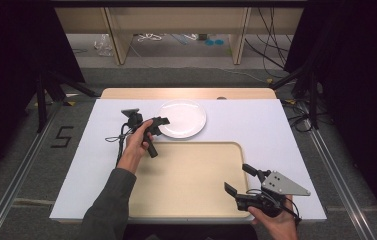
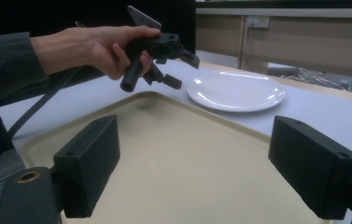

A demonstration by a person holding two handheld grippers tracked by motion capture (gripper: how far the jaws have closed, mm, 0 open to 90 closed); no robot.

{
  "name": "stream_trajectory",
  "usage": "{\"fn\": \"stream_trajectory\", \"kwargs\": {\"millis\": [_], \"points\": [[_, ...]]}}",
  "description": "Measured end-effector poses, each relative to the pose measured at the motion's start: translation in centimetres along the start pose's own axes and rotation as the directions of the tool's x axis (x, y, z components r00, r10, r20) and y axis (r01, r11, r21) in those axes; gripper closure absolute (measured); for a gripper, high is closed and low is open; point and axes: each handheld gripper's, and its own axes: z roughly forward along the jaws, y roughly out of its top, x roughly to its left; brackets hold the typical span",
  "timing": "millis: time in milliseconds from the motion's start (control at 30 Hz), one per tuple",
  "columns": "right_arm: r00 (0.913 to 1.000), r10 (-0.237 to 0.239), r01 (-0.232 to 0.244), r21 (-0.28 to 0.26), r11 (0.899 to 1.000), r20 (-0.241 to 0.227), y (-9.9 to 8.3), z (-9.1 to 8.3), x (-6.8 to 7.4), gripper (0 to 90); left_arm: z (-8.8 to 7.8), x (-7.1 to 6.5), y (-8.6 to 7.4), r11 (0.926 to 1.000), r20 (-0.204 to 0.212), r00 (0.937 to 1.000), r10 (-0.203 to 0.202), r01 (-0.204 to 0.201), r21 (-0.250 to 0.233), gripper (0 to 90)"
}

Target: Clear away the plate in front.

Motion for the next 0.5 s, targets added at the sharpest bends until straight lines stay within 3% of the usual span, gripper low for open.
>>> {"fn": "stream_trajectory", "kwargs": {"millis": [100,167,500], "points": [[1.0,-0.008,0.008,0.0,1.0,0.003,0.04,-0.08,-0.05,17.5,0.17,0.2,0.13,0.9999,-0.019,0.9997,-0.014,0.014,-0.003,24.1],[0.9999,-0.015,0.014,0.007,1.0,0.009,0.07,-0.11,-0.05,17.5,0.37,0.34,0.2,0.9993,-0.003,0.9995,-0.032,0.031,-0.02,24.7],[0.9999,-0.01,0.01,0.008,1.0,0.006,0.05,-0.06,-0.03,17.5,0.87,0.32,0.3,0.9982,-0.014,0.9982,-0.059,0.059,-0.01,25.4]]}}
